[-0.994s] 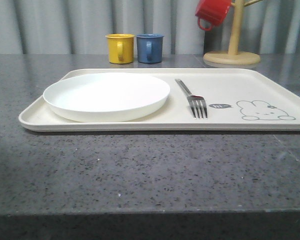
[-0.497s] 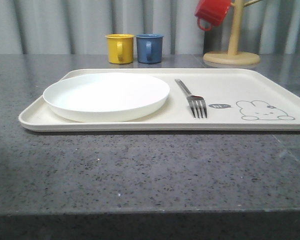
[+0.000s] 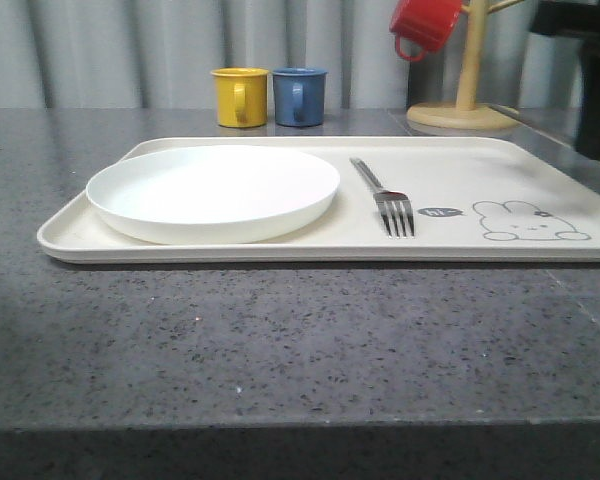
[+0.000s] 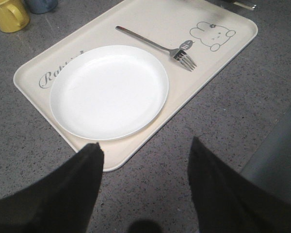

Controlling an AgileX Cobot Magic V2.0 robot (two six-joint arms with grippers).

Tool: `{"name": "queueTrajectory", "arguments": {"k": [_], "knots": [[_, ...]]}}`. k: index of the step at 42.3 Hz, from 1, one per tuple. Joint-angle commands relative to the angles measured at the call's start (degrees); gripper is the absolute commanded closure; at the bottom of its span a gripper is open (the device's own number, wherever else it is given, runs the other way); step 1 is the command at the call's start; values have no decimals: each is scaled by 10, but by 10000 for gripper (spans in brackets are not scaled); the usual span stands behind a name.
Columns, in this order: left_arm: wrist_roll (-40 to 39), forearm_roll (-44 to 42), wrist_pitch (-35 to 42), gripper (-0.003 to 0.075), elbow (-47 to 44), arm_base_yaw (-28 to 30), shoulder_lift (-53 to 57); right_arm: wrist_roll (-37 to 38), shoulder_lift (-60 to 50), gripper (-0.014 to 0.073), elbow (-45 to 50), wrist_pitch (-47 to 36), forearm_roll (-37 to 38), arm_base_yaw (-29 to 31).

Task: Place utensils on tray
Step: 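Carry the chopsticks onto the tray beside the fork, release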

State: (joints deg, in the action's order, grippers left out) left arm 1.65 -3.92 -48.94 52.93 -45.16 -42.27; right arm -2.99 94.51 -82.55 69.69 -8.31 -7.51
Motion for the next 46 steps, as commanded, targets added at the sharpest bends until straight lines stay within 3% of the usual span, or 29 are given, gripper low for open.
{"name": "queueTrajectory", "arguments": {"k": [1,8,17,33,40,46], "knots": [[-6,1,41,334,15,-5,2,4,-18,554,-47,20,-38,-41],[-6,1,41,334,15,-5,2,82,19,554,-77,25,-38,-81],[-6,1,41,334,15,-5,2,156,65,505,-78,1,-38,-86],[-6,1,41,334,15,-5,2,158,75,258,-79,-24,-35,-86],[-6,1,41,334,15,-5,2,91,47,257,-85,-26,-15,-86],[-6,1,41,334,15,-5,2,58,-17,257,-77,-14,78,-83]]}}
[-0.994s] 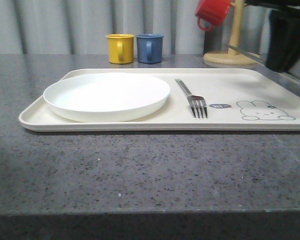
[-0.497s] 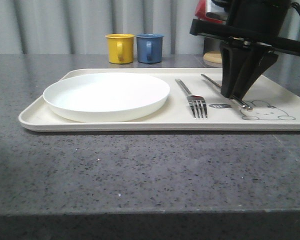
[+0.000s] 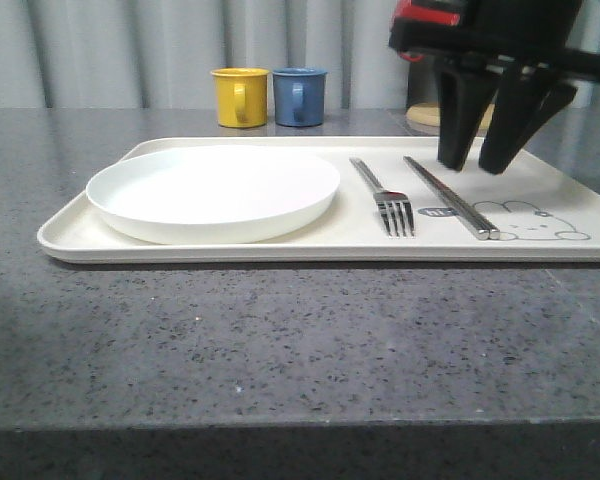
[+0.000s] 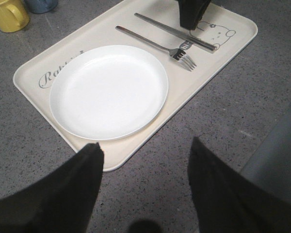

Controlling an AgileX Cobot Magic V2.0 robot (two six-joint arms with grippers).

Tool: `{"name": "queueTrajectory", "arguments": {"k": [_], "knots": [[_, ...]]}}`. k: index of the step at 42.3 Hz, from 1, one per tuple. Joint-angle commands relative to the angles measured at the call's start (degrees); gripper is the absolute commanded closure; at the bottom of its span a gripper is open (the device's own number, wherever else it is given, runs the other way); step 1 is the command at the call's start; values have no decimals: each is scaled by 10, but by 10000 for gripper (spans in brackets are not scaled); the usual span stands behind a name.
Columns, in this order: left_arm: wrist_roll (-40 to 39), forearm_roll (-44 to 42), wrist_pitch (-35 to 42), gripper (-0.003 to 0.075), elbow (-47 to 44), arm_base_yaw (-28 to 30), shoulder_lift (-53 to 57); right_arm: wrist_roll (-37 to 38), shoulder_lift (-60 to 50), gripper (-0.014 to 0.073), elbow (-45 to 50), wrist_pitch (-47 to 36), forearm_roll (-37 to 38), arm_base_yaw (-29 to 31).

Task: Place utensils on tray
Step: 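Carry the chopsticks onto the tray beside the fork, release, then move the right gripper down and grasp the silver spoon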

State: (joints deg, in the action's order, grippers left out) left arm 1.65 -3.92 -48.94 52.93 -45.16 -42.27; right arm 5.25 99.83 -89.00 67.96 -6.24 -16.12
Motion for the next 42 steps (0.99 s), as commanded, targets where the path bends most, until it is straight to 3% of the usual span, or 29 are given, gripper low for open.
{"name": "queueTrajectory", "arguments": {"k": [1,4,10,16,24,42], "knots": [[-6,1,41,334,15,-5,2,-24,-87,257,-7,6,82,8],[-6,1,41,334,15,-5,2,-24,-119,257,10,11,118,31],[-6,1,41,334,15,-5,2,-27,-153,256,44,23,123,115],[-6,1,41,334,15,-5,2,-52,-149,237,68,24,121,201],[-6,1,41,334,15,-5,2,-69,-126,244,72,0,122,272],[-6,1,41,334,15,-5,2,-96,-42,244,72,-19,119,296]]}}
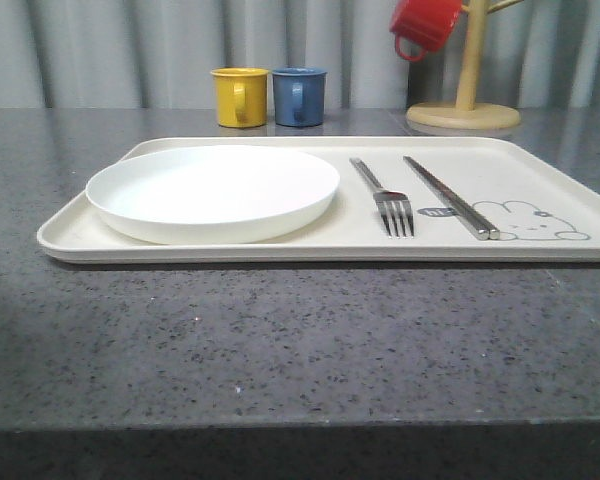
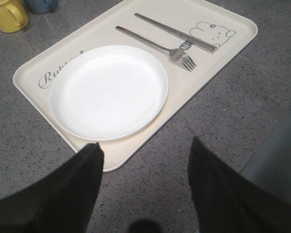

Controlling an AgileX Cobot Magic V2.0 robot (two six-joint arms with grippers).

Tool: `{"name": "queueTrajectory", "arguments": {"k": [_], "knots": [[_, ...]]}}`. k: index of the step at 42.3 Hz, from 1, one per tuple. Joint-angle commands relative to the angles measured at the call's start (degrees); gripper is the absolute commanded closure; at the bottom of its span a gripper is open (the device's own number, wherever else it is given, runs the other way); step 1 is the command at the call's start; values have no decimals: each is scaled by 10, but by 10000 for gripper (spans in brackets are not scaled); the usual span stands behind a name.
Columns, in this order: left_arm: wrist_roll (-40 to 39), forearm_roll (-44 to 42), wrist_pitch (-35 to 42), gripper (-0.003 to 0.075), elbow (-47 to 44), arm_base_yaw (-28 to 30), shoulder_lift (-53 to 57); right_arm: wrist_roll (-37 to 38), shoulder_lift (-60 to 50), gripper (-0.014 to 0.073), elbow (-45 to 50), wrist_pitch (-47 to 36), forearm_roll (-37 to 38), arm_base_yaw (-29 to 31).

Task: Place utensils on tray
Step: 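Move the right gripper down and grasp the silver spoon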

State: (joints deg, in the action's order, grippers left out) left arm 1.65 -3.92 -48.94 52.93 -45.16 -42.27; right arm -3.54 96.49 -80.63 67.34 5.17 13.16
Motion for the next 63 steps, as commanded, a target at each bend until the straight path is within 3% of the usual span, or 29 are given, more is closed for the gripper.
{"name": "queueTrajectory", "arguments": {"k": [1,14,28,31,39,49,55,63], "knots": [[-6,1,41,334,15,-5,2,-8,-5,244,-12,-13,2,4],[-6,1,41,334,15,-5,2,-8,23,274,-12,-28,-19,4],[-6,1,41,334,15,-5,2,-8,23,624,-12,-32,-27,4],[-6,1,41,334,15,-5,2,-8,16,659,-12,-32,-32,3],[-6,1,41,334,15,-5,2,-9,-34,661,-13,-27,-59,-27],[-6,1,41,334,15,-5,2,-12,-66,659,-29,5,-124,-145],[-6,1,41,334,15,-5,2,14,-58,660,-30,-22,-166,-195],[-6,1,41,334,15,-5,2,56,-25,660,-30,-73,-173,-207]]}}
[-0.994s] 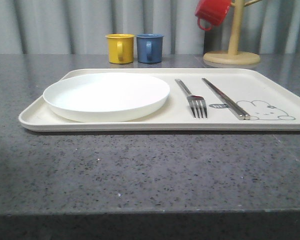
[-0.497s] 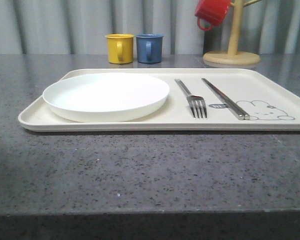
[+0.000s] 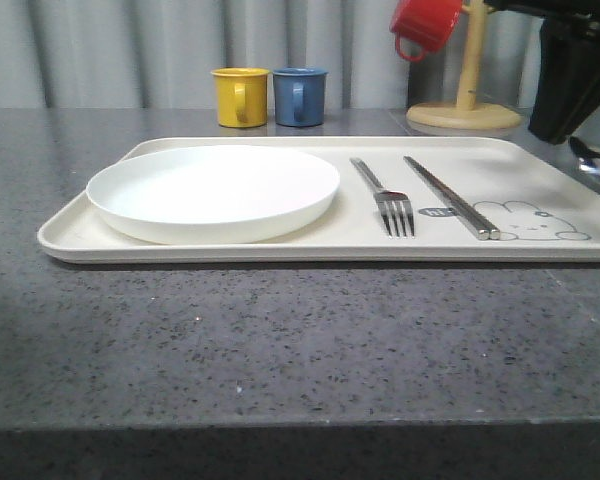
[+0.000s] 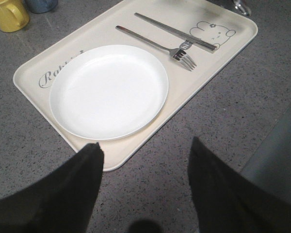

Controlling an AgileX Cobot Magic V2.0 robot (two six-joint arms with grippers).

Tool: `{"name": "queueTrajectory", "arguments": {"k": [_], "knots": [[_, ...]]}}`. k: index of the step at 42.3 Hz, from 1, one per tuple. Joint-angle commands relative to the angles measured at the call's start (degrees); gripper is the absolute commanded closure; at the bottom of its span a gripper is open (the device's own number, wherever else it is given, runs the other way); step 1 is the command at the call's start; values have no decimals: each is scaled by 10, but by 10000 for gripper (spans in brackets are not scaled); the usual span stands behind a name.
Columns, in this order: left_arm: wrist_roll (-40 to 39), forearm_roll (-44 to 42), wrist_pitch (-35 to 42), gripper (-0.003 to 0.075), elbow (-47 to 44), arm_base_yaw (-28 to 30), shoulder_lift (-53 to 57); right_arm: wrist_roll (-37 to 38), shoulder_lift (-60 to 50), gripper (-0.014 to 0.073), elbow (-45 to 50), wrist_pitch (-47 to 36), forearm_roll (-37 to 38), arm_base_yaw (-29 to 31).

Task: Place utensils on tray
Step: 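Move the right gripper down and grasp the silver spoon, then place the spoon on the tray beside the chopsticks, release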

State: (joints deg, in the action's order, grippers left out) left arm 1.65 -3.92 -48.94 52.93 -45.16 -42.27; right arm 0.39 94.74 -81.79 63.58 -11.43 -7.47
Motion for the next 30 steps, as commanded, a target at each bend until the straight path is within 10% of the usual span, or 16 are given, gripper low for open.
{"name": "queueTrajectory", "arguments": {"k": [1,11,22,30], "knots": [[-6,1,41,334,15,-5,2,18,-2,660,-18,-39,-7,0],[-6,1,41,334,15,-5,2,36,39,617,-18,-63,-7,0],[-6,1,41,334,15,-5,2,33,37,248,-18,-67,-4,0],[-6,1,41,334,15,-5,2,-27,-13,243,-18,-63,-3,-10]]}}
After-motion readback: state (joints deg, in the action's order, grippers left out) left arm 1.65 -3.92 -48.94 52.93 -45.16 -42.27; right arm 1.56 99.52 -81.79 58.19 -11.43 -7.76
